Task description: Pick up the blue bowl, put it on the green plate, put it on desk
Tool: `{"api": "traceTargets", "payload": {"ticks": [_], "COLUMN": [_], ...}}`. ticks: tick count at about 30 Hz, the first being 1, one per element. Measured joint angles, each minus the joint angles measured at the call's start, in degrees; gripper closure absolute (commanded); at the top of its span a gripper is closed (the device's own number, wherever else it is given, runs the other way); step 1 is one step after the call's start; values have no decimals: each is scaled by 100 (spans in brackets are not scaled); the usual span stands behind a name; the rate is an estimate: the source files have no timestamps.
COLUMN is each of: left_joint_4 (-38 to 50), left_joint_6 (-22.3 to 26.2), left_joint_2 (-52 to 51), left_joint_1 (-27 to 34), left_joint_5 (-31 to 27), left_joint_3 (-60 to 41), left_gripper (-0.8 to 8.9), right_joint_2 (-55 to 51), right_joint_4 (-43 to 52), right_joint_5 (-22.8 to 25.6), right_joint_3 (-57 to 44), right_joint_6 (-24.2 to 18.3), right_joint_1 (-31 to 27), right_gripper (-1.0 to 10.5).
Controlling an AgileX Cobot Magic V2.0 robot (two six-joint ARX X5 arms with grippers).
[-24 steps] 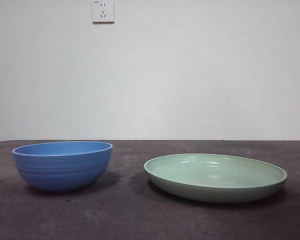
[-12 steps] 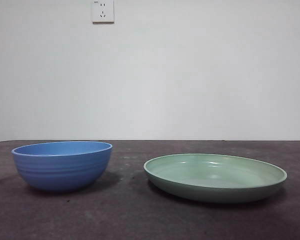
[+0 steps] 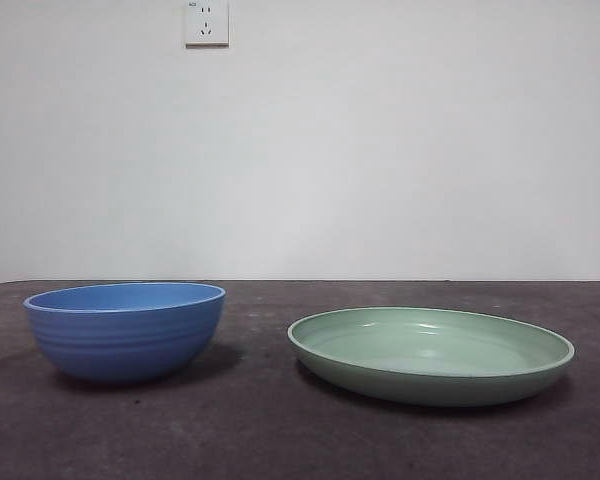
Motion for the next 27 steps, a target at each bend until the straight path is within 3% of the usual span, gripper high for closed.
{"api": "traceTargets", "payload": {"ticks": [8, 13, 19, 21, 25, 27], "left_joint_4": [-640, -723, -964, -957, -929, -927], "left_joint_6": [173, 214, 286, 299, 332, 389], "left_joint_2": [953, 1379, 1672, 1679, 1679, 1681], "left_joint_1": [-240, -487, -793, -855, -911, -929], "left_joint_5": [717, 1318, 1384, 1386, 1388, 1390], "left_joint_3": [1213, 1499, 1499, 1499, 1499, 1499], "left_gripper": [798, 794, 773, 713, 477, 360], "right_joint_2": [756, 1132, 1158, 1150, 1152, 1152], "right_joint_4": [-1182, -1832, -1923, -1923, -1926, -1926], "right_joint_5": [-310, -903, -1036, -1010, -1008, -1008], "right_joint_3": [942, 1145, 1145, 1145, 1145, 1145], "right_joint_6": [-459, -640, -726, -741, -758, -772], "right_joint_1": [348, 431, 437, 437, 437, 437], "right_gripper": [934, 934, 933, 933, 926, 807]}}
